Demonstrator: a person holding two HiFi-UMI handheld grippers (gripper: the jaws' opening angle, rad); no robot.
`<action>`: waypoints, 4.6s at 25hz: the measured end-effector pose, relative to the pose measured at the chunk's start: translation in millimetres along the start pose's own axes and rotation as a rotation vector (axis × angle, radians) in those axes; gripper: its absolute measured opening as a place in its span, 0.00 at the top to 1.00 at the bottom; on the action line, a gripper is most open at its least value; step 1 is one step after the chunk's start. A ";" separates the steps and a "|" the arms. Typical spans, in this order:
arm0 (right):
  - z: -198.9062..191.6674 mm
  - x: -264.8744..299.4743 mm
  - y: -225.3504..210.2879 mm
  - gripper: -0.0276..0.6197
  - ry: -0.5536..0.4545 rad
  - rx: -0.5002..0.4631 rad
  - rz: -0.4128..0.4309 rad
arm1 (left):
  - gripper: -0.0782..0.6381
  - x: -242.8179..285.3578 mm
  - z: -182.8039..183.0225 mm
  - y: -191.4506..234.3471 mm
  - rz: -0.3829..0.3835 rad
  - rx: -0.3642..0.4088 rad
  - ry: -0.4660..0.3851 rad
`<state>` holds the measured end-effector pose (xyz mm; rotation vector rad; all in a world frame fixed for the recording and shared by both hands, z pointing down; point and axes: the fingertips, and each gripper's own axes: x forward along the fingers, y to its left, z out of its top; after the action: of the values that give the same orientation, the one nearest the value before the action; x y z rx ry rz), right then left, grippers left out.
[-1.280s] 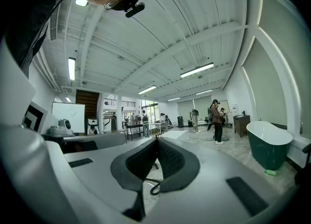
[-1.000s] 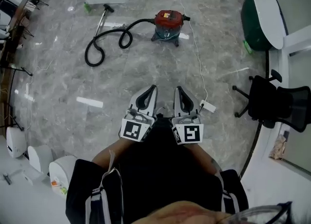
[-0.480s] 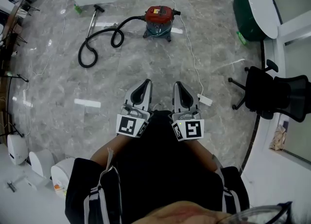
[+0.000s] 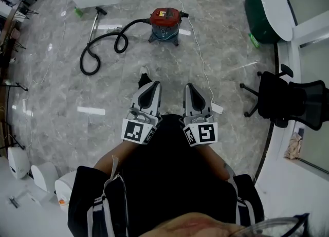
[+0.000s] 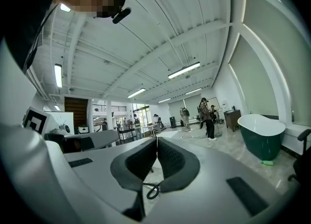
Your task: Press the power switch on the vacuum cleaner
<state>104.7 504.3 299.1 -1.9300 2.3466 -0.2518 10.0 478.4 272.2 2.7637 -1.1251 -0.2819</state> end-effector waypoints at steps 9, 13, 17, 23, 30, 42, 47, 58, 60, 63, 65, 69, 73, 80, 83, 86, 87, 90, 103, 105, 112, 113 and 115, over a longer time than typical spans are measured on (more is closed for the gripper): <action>-5.0 77.1 -24.6 0.93 0.038 -0.046 0.005 | 0.87 82.0 -11.0 49.8 -0.066 -0.058 -0.016; 17.2 140.7 -41.8 0.93 -0.028 -0.082 -0.030 | 0.87 137.9 -11.1 97.3 -0.100 -0.076 0.012; 27.6 208.9 -52.4 0.93 -0.007 -0.081 -0.047 | 0.87 188.8 -20.7 140.6 -0.125 -0.072 0.112; 35.2 320.6 -55.4 0.93 0.006 -0.066 -0.041 | 0.87 249.3 -7.5 222.3 -0.137 -0.022 0.101; 23.6 434.9 -38.2 0.93 0.087 -0.042 0.016 | 0.87 301.1 -11.0 312.9 -0.128 -0.064 0.138; -9.9 511.9 -56.0 0.93 0.198 0.003 0.047 | 0.87 338.0 -26.6 386.4 -0.009 -0.073 0.180; -24.9 532.7 -63.0 0.93 0.231 0.062 0.087 | 0.87 353.3 -33.3 389.7 0.023 -0.078 0.198; -65.8 582.7 -113.5 0.93 0.321 0.057 0.102 | 0.87 382.1 -57.7 383.7 0.061 -0.078 0.248; -66.8 594.9 -119.1 0.93 0.314 0.035 0.119 | 0.87 388.7 -58.4 385.9 0.073 -0.070 0.238; -79.8 605.8 -132.3 0.93 0.352 0.028 0.126 | 0.87 397.6 -61.5 389.7 0.107 -0.068 0.224; -94.9 612.2 -139.1 0.93 0.390 0.006 0.141 | 0.87 401.3 -65.9 392.9 0.136 -0.085 0.222; -129.6 634.8 -150.1 0.93 0.457 -0.009 0.182 | 0.87 408.3 -73.0 407.7 0.190 -0.084 0.230; -163.7 652.3 -157.3 0.93 0.520 -0.002 0.212 | 0.87 415.2 -82.6 425.2 0.250 -0.063 0.229; -233.3 679.6 -170.3 0.93 0.612 -0.126 0.257 | 0.87 423.0 -114.0 442.2 0.298 -0.129 0.234; -261.7 690.9 -181.3 0.93 0.625 -0.140 0.256 | 0.87 431.7 -132.7 446.2 0.259 -0.088 0.264; -299.5 699.9 -199.7 0.93 0.686 -0.154 0.233 | 0.87 438.4 -145.9 454.5 0.251 -0.061 0.269; -313.8 701.8 -206.6 0.93 0.717 -0.151 0.214 | 0.87 438.3 -150.0 458.7 0.259 -0.071 0.274; -354.0 707.7 -225.9 0.93 0.793 -0.106 0.155 | 0.87 436.9 -157.0 471.9 0.280 -0.082 0.271; -501.4 734.8 -273.6 0.93 0.901 -0.141 0.124 | 0.87 424.2 -221.6 487.7 0.296 -0.146 0.323; -517.0 740.6 -276.6 0.93 0.908 -0.143 0.124 | 0.87 422.4 -228.0 490.7 0.307 -0.159 0.320; -557.8 755.6 -286.9 0.93 0.940 -0.151 0.105 | 0.87 417.9 -238.9 503.7 0.319 -0.160 0.326; -562.3 757.6 -290.5 0.93 0.944 -0.147 0.103 | 0.87 418.3 -239.9 506.0 0.320 -0.158 0.320; -572.5 760.9 -296.6 0.93 0.955 -0.146 0.102 | 0.87 416.2 -245.1 510.7 0.326 -0.159 0.320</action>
<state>141.1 -257.8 941.4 -2.0084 3.0451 -1.2663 13.0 -160.8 564.6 2.3310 -1.3663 0.1018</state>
